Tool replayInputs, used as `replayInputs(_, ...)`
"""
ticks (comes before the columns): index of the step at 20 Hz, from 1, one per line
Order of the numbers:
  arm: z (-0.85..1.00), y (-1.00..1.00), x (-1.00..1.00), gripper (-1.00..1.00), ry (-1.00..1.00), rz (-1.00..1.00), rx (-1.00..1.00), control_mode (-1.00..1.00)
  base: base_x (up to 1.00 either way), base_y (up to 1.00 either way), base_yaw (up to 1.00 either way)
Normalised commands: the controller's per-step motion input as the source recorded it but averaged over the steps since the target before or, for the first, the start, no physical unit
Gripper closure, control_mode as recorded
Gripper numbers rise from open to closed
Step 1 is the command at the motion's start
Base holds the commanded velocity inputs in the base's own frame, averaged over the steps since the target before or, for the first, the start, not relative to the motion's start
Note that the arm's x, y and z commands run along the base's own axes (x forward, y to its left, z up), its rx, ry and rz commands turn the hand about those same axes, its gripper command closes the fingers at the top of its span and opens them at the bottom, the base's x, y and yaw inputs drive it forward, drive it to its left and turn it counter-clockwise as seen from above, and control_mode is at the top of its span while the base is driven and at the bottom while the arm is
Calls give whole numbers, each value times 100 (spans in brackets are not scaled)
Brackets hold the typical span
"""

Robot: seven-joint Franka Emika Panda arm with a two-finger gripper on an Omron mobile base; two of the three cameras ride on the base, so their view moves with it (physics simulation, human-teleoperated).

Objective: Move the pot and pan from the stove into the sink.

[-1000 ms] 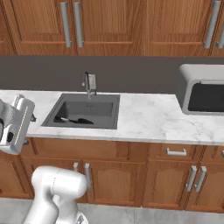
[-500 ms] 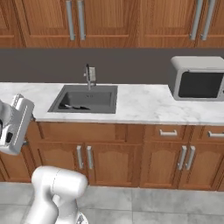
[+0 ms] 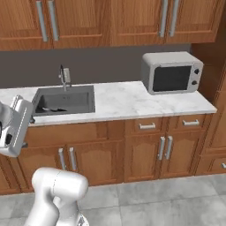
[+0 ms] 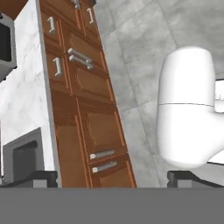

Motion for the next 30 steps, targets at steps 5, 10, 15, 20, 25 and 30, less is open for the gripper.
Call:
replayInputs(5,0,0,0,-100,0,0,0,100,5,-13,-47)
replayInputs(10,0,0,0,-100,0,0,0,100,5,-11,-47)
replayInputs(15,0,0,0,-100,0,0,0,100,4,-12,-48)
replayInputs(20,0,0,0,-100,0,0,0,100,4,-13,-47)
replayInputs(25,0,0,0,-100,0,0,0,100,4,-12,-47)
replayInputs(30,0,0,0,-100,0,0,0,100,5,-12,-47)
